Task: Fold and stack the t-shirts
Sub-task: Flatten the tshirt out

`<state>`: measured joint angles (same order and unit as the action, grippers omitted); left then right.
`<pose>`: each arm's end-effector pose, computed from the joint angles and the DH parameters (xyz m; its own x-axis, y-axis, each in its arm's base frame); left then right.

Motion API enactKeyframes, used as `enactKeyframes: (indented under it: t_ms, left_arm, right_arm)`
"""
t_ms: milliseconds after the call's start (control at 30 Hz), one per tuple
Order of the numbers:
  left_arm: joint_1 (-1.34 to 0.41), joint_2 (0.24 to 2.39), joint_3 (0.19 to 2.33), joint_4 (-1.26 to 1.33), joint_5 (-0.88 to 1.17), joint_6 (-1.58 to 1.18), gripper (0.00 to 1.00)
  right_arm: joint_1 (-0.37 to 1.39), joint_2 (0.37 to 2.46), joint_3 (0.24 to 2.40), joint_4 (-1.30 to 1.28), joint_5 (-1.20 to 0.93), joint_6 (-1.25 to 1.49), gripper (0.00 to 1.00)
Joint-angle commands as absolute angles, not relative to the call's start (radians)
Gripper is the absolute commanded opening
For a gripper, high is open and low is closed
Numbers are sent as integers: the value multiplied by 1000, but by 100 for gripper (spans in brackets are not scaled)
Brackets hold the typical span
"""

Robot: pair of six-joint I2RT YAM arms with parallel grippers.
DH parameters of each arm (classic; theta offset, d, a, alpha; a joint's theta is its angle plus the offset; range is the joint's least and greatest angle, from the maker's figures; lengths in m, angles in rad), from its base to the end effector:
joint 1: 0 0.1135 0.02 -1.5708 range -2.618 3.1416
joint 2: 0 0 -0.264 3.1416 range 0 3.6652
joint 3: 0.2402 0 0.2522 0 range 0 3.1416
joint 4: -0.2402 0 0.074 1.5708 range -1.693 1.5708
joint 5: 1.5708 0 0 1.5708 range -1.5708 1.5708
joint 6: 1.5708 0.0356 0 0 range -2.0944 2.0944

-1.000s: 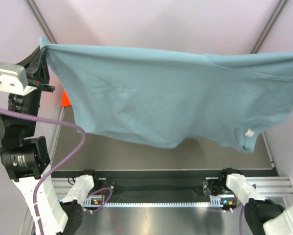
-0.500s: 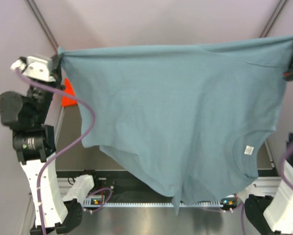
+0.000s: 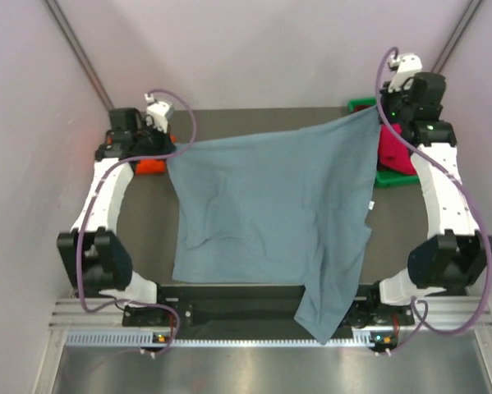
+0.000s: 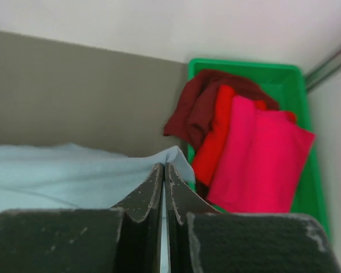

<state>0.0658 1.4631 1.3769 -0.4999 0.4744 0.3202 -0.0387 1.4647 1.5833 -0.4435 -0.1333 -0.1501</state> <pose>0.3292 0.0054 0.3562 -0.4227 0.2528 -0.8703 0.4787 0.8777 0.0224 0.3317 -0.0081 0.4297 -0.3023 -0.1366 -0.9434 -0.1342 0.9859 -0.0998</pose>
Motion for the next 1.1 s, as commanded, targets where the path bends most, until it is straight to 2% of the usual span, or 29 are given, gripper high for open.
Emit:
enactKeyframes:
  t_ms: [0, 100, 167, 267, 333, 500, 533, 567, 633, 700, 933, 1067]
  left_arm:
    - [45, 1631, 1471, -465, 428, 351, 0]
    - [44, 1792, 1589, -454, 388, 324, 1]
    - [43, 1866, 1700, -471, 370, 328, 4]
    - [44, 1991, 1819, -469, 315, 289, 3]
    - [43, 2009, 1847, -433, 278, 255, 0]
    - [44, 2031, 1835, -347, 174, 259, 1]
    - [44, 2039, 1835, -338, 157, 264, 12]
    - [44, 2051, 1838, -336, 143, 264, 33]
    - [41, 2051, 1838, -336, 121, 262, 41]
    - [43, 2031, 1832, -345, 120, 250, 44]
    - [43, 1974, 1760, -394, 163, 233, 45]
    - [41, 2064, 1834, -474, 300, 216, 44]
  right_arm:
    - [-8, 1586, 1704, -336, -135, -193, 0]
    - [58, 1716, 1769, -334, -137, -238, 0]
    - [72, 1811, 1837, -353, -134, -253, 0]
    - [80, 1929, 1941, -391, -109, -242, 0]
    - [81, 1980, 1976, -381, -88, -226, 0]
    - [80, 2037, 2029, -356, -41, -221, 0]
    - [80, 2052, 2034, -356, -38, -222, 0]
    - [80, 2059, 2037, -356, -38, -222, 0]
    - [81, 2069, 2039, -357, -40, -213, 0]
    - [86, 2074, 2036, -356, -43, -210, 0]
    - [92, 2083, 2019, -362, -41, -215, 0]
    - [95, 2083, 1997, -371, -54, -221, 0]
